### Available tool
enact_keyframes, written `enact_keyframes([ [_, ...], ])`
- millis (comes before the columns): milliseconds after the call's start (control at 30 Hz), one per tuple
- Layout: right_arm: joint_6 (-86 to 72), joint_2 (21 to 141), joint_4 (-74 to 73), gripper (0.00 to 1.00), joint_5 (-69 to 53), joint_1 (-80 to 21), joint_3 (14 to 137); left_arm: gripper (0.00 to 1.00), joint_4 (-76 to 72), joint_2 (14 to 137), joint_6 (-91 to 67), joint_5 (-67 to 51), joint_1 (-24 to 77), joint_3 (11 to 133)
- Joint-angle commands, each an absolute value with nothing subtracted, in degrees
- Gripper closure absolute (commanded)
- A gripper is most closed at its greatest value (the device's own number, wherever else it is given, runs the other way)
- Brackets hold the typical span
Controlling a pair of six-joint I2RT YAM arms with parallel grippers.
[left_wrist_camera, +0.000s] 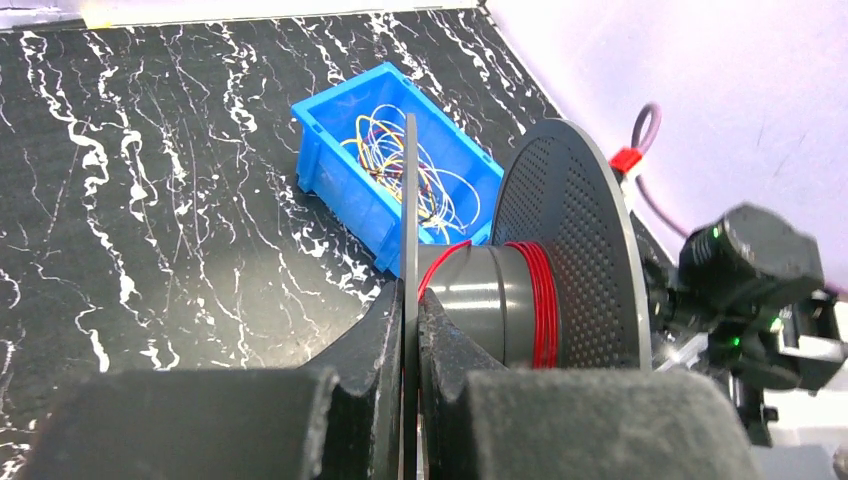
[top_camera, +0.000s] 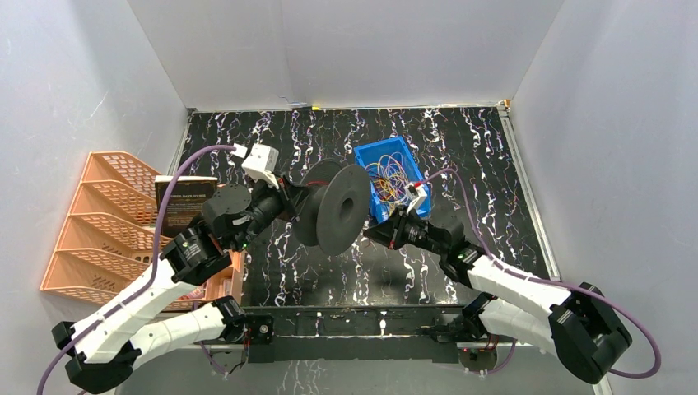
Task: Wrap the cables
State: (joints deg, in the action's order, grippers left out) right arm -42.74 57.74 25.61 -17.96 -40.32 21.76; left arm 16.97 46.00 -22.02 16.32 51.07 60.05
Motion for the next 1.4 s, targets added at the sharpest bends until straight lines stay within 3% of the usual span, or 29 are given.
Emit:
enact_keyframes([
  [0, -53.51, 57.0, 42.22, 1.0, -16.65, -42.95, 16.15, 1.0, 0.26, 46.26, -26.92, 21.22, 50.85, 59.62],
  [533, -61.76, 63.47, 68.88, 1.0, -2.37, -58.91, 17.64, 1.0, -13.05, 52.46, -30.22, 20.87, 50.85, 56.44],
  [1000, -55.64, 56.19, 65.25, 1.0, 7.82, -59.41, 20.92, 1.0, -5.47, 47.7, -34.79, 18.45, 50.82, 51.53],
  [1367, -54.15, 55.5, 66.77, 1.0, 7.93, -59.39, 24.91, 1.0, -1.42, 45.97, -38.41, 11.0, 50.82, 46.66],
])
